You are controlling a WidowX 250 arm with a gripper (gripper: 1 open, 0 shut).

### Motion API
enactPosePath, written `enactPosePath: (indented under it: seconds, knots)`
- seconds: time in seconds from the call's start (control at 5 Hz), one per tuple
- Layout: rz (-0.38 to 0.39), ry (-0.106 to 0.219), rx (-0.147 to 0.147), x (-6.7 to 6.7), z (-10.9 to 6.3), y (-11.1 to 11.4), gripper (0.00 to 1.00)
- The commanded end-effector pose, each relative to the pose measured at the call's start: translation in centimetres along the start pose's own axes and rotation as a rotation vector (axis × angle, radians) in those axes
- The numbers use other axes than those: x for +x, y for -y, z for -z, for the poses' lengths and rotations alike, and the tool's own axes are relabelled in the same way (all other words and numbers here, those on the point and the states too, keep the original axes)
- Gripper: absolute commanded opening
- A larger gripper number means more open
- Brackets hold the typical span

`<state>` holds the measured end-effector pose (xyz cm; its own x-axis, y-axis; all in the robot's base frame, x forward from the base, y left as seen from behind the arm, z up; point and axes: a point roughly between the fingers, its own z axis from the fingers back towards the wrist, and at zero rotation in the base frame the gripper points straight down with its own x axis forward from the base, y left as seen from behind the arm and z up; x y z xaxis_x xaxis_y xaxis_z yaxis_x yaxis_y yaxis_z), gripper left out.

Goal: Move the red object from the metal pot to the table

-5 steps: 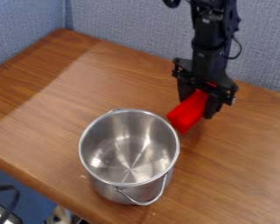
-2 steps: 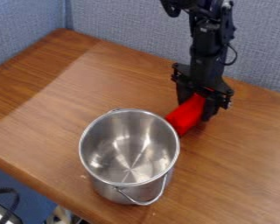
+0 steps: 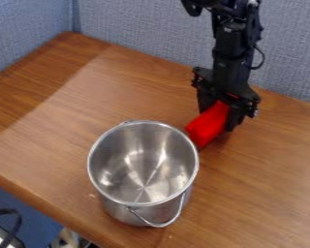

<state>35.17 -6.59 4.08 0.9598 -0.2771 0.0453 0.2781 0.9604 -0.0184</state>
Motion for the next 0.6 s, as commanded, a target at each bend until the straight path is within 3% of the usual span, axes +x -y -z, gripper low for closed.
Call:
enactPosePath:
  seconds: [0.0, 0.2, 0.4]
  knots:
    - [-0.01, 0.05, 0.01, 1.15, -1.56, -0.67, 0.0]
    - [-0.008, 0.047, 0.011, 1.26, -1.57, -0.72, 0.0]
    - [-0.012, 0.045, 0.01, 1.25, -1.69, -0.74, 1.0]
